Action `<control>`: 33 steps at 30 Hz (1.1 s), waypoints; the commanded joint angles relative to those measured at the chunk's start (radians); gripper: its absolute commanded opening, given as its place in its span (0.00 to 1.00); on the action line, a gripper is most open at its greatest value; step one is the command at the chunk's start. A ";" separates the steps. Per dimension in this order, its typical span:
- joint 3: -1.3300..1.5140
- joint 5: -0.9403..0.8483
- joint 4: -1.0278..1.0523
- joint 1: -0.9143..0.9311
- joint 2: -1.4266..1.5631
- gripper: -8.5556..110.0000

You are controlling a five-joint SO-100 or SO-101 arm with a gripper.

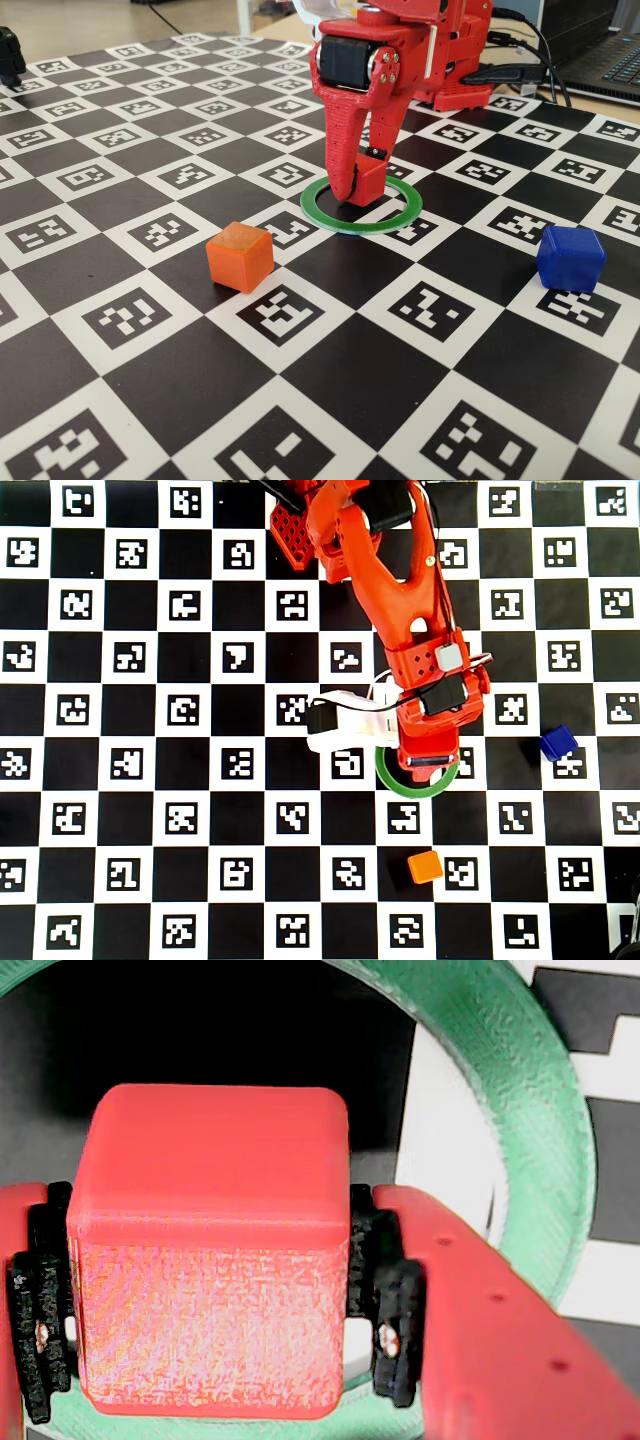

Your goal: Grab the red cube then put it in the green circle then put the blue cube on top and finally the orange cube on top

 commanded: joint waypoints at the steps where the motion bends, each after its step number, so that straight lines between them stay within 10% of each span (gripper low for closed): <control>1: -0.012 -0.005 -0.011 0.002 0.028 0.12; 33: -0.011 0.014 -0.020 -0.012 0.009 0.20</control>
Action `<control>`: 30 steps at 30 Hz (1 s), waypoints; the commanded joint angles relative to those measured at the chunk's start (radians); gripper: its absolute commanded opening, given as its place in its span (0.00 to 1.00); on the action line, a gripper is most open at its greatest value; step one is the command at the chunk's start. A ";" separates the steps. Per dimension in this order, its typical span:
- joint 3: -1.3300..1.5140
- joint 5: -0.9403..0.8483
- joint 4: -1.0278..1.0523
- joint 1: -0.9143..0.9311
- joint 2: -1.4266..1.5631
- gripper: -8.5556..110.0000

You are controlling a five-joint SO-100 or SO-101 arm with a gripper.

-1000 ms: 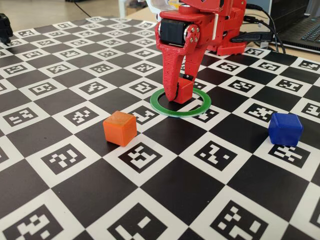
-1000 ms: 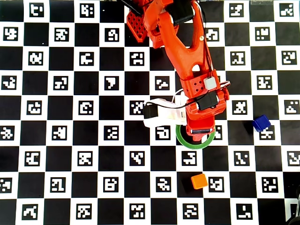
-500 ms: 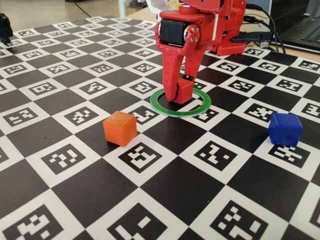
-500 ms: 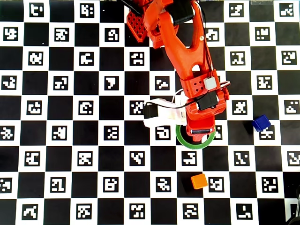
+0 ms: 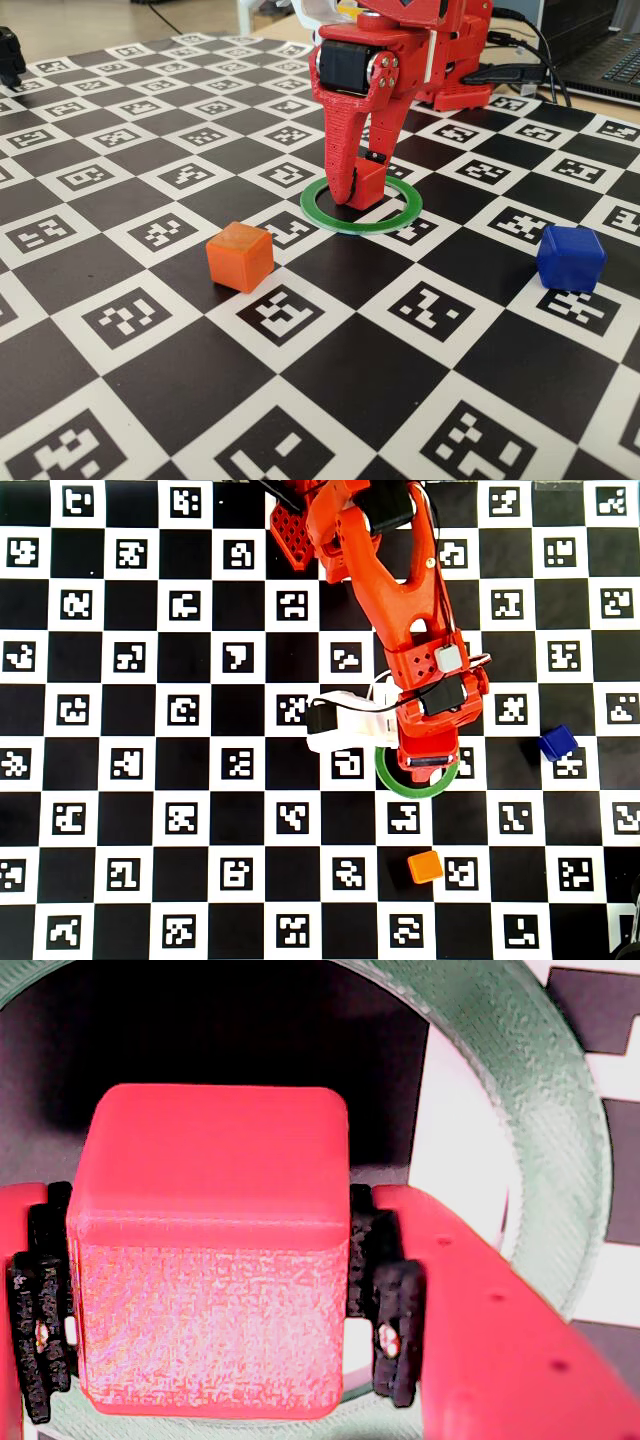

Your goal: Grab the red cube then put it in the green circle then put the blue cube on top and finally the orange cube on top

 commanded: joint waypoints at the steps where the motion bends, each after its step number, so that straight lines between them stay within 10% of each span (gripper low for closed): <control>1: -0.011 0.002 -0.005 -0.012 0.020 0.23; 13: -0.017 0.008 0.023 -0.003 0.048 0.41; 30: -0.225 0.021 0.288 -0.008 0.147 0.43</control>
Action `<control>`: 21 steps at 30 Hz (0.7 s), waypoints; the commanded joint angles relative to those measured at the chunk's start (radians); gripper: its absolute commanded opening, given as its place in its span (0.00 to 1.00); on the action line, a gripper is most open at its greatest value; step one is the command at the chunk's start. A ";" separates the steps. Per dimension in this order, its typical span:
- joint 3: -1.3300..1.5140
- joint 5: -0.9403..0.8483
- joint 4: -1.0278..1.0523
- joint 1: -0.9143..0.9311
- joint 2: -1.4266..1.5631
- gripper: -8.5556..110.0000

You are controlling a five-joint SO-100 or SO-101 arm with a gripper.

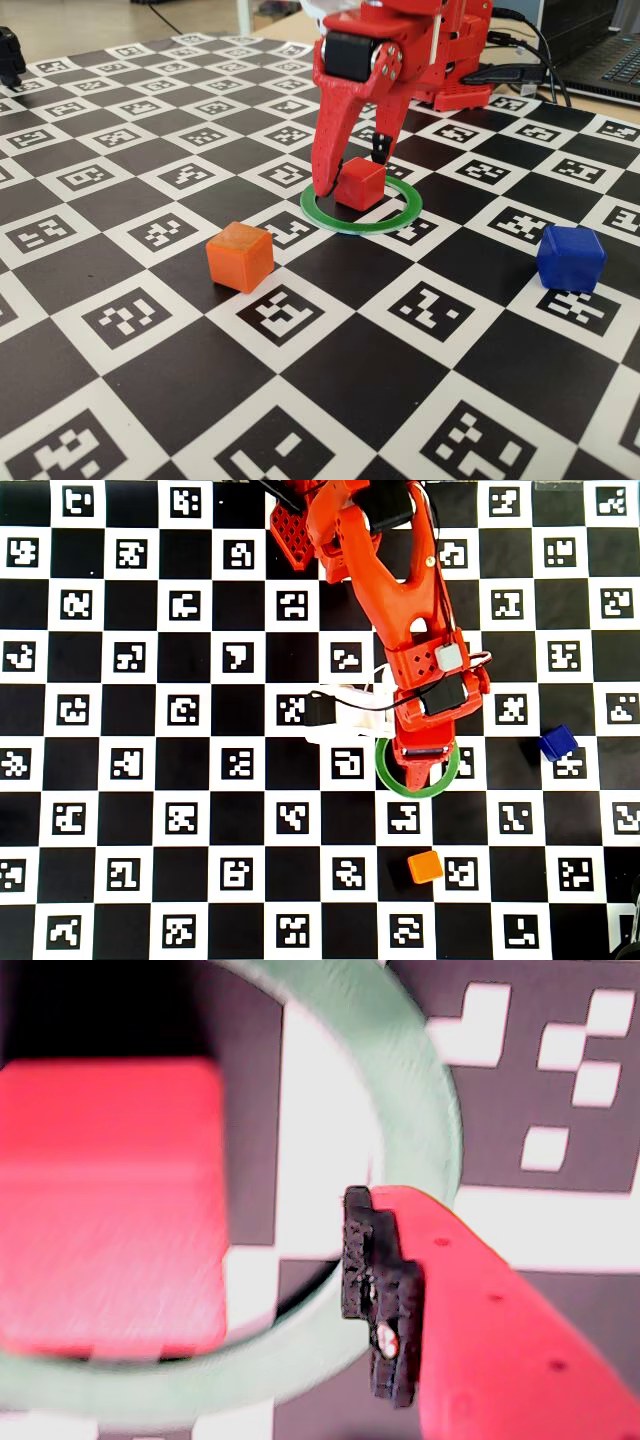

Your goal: Grab the red cube then put it in the green circle then put the blue cube on top and finally the orange cube on top

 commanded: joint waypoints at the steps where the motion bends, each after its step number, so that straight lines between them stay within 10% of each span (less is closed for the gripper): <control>1: -0.149 0.020 0.094 -0.011 0.110 0.43; 21: -0.483 -0.041 0.331 -0.247 0.091 0.41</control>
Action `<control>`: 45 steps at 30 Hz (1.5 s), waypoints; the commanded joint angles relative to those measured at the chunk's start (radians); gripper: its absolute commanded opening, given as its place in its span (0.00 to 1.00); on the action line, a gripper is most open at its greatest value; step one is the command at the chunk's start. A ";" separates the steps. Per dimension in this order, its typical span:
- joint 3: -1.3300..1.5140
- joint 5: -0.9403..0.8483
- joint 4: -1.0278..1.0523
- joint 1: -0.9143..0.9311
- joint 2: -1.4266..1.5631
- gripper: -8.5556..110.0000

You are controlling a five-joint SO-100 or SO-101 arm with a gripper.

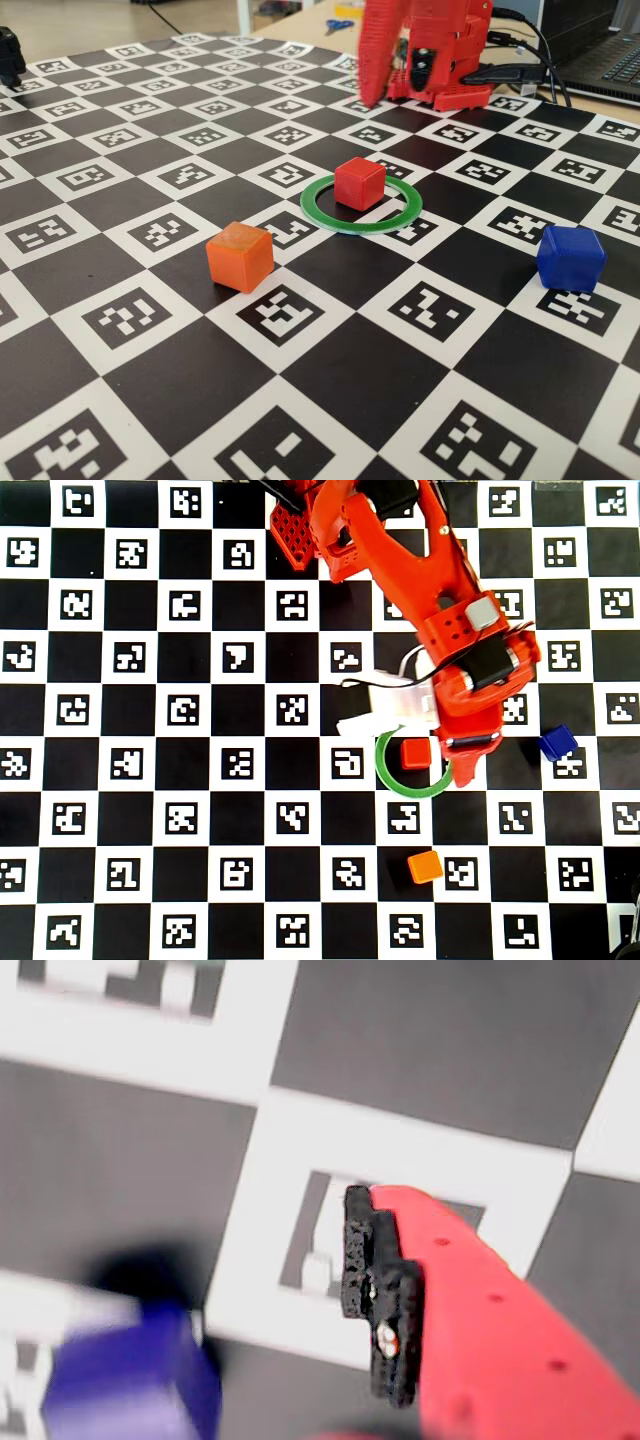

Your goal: Grab the red cube then put it in the green circle then put the blue cube on top and finally the orange cube on top

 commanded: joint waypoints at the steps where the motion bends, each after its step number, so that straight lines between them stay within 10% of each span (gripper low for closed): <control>1: -0.132 -0.032 0.018 -0.077 0.043 0.41; 45: -0.678 -0.006 -0.029 -0.299 -0.607 0.41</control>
